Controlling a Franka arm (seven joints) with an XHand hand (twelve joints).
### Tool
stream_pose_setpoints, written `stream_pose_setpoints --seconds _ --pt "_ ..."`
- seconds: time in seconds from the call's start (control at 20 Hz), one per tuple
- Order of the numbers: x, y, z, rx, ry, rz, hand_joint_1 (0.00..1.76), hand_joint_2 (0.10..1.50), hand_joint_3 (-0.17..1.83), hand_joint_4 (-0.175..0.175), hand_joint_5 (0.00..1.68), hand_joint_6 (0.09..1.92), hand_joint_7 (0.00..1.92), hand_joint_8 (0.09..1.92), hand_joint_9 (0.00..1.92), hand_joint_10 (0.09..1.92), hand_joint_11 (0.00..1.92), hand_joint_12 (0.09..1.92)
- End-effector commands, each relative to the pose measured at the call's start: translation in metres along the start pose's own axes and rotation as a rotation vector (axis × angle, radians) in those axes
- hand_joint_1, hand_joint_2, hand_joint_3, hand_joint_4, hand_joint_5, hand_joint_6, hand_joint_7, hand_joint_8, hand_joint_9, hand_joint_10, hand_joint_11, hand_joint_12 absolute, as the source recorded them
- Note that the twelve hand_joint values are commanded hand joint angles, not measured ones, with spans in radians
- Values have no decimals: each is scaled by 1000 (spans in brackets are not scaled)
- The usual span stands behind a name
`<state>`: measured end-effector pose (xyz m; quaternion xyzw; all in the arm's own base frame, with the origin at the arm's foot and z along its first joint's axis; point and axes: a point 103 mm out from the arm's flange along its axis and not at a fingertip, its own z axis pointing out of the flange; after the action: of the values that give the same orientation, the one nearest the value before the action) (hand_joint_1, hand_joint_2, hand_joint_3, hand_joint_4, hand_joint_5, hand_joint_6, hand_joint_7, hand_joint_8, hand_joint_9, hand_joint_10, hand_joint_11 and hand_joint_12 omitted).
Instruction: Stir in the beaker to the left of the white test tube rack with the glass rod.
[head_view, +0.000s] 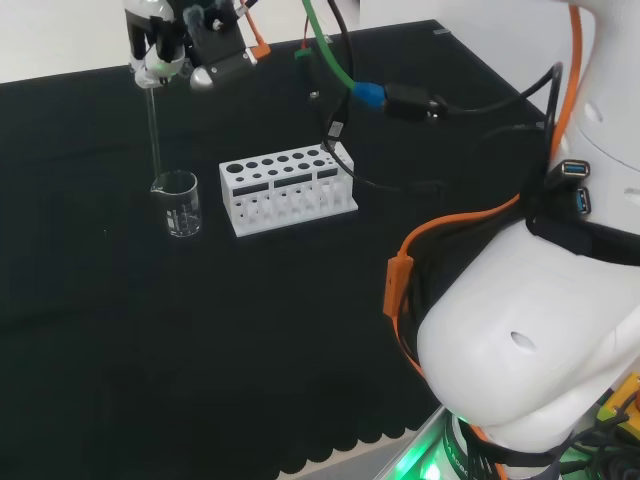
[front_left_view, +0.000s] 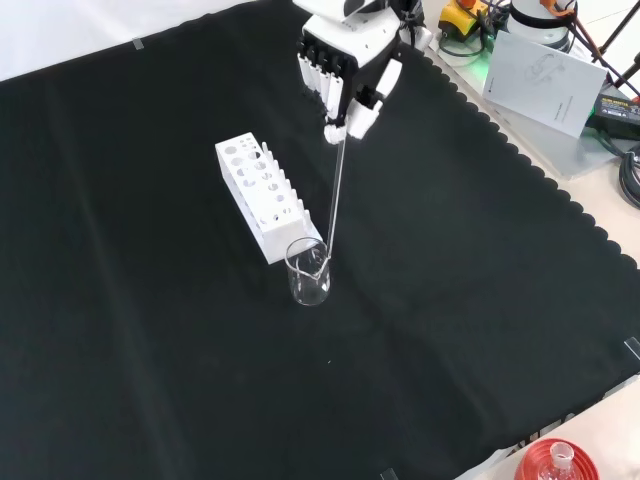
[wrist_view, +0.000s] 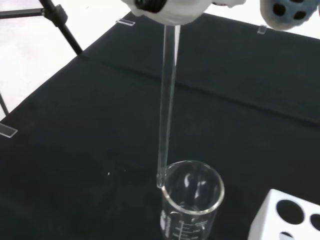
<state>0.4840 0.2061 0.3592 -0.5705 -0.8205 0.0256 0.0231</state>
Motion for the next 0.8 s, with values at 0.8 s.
stream_pose_setpoints --seconds 0.8 --pt "-41 12 -6 6 -18 37 1332 1019 -175 -175 1426 95 1623 87 1704 279 1653 411"
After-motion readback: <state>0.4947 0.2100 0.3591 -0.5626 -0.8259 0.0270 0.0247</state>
